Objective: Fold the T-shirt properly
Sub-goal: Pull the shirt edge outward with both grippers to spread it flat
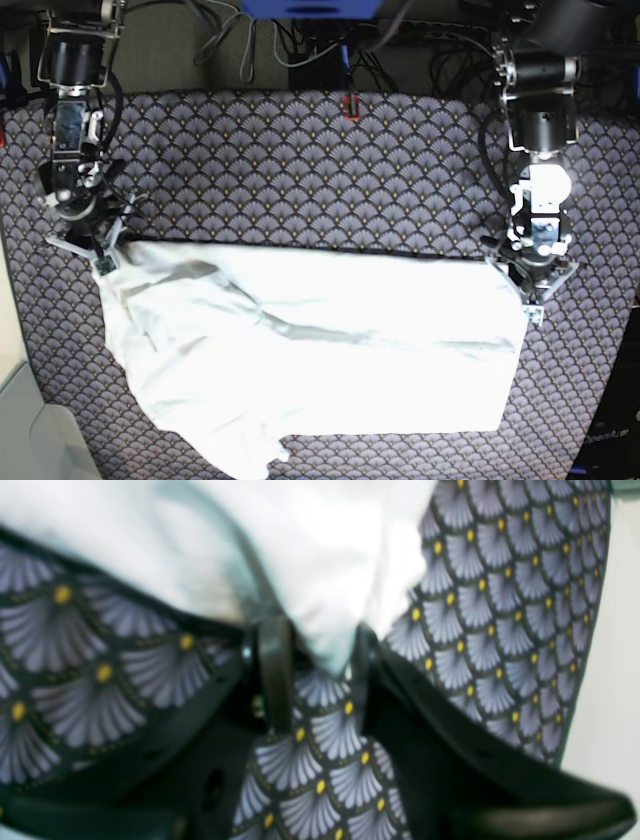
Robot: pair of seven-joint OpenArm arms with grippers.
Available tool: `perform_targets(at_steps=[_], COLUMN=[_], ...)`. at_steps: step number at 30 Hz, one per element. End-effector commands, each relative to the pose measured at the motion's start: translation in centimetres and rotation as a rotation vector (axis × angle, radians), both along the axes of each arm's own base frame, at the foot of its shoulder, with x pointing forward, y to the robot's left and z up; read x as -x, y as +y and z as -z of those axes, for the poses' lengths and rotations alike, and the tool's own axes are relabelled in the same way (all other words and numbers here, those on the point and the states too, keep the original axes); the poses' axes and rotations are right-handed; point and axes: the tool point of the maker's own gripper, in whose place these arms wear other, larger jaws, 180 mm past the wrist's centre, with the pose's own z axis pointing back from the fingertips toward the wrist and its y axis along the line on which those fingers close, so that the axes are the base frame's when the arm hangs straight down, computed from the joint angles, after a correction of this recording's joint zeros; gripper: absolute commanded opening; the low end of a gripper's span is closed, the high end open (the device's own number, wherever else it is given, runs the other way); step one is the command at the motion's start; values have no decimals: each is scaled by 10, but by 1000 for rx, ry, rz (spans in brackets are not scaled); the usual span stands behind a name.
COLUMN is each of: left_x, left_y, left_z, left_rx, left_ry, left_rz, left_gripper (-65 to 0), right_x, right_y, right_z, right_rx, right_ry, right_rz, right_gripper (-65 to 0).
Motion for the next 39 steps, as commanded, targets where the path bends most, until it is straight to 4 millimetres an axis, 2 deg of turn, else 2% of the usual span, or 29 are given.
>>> perform_targets(at_steps=[1,3,4,7,9,14,16,19,21,23,28,32,35,39], left_x=[6,6,8,13,6,21,22,34,43,54,86,117,138,164], left_y=[6,6,6,8,9,7,3,-1,-2,9,20,25,27,40], left_z=[3,4,6,9,-7,-25,-30,-33,-35,-43,-51,-46,-42,-44], left_rx=[-8,-10,-9,-1,-18,-58,-63,-70,-86,-132,-203,-251,-264,-261], left_ry=[46,52,67,104,68,76,82,141,166,176,217,260,286,293], left_rz=[-11,-8,-12,-28,-25,-24,4,41,54,57,74,113,122,77], left_gripper=[-646,-646,-646,-646,-646,-646,-646,-646,-646,-646,-646,-646,-646,-646], right_x=[-13,-10,-8,-8,-3,16,20,35,45,57,90,113,128,150], right_y=[-3,-3,-3,-3,-6,-4,-5,1,0,4,-5,-12,-3,8], right_z=[-17,-15,-13,-15,-12,-17,-26,-33,-38,-38,-33,-31,-32,-28], right_rx=[4,4,4,5,9,41,69,81,81,61,41,56,50,23], right_ry=[-62,-58,-53,-58,-45,-15,-31,-39,-39,-34,8,38,43,59], right_rz=[-9,-8,-9,-11,-12,-98,-116,-145,-162,-177,-166,-153,-185,-219], right_gripper=[-518,-623,-650,-644,-646,-646,-646,-646,-646,-646,-646,-646,-646,-646])
